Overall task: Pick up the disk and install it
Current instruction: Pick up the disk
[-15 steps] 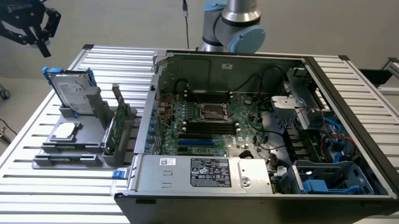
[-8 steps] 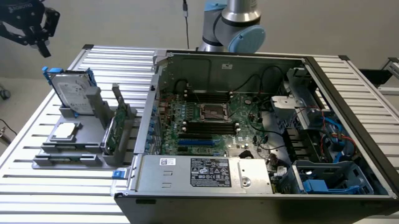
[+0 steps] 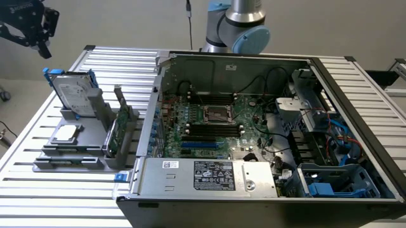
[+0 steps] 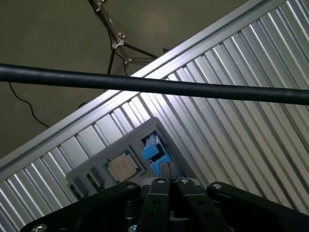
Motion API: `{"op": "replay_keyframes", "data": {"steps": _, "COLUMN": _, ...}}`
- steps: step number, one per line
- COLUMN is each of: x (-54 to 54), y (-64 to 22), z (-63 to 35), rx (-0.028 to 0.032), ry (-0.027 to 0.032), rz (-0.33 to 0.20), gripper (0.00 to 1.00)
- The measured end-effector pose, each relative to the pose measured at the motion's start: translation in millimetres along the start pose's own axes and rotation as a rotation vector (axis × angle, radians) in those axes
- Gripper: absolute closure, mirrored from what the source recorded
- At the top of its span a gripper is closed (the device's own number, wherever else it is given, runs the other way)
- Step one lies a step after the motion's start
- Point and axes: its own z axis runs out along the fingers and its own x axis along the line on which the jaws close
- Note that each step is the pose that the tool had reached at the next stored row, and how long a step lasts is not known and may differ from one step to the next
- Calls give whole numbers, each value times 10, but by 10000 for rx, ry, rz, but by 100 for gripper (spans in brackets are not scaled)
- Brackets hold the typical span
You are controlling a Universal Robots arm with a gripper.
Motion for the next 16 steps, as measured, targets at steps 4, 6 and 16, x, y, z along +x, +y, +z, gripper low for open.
{"op": "replay_keyframes", "data": {"steps": 4, "x": 0, "y": 0, "z": 0, "rx": -5, "ry": 35, "rz": -723, "gripper": 89}}
{"op": "replay_keyframes", "data": {"steps": 6, "x": 0, "y": 0, "z": 1, "rx": -8, "ry": 52, "rz": -1083, "gripper": 89}}
{"op": "replay_keyframes", "data": {"steps": 16, "x": 0, "y": 0, "z": 2, "rx": -23, "ry": 151, "rz": -3146, "gripper": 89}}
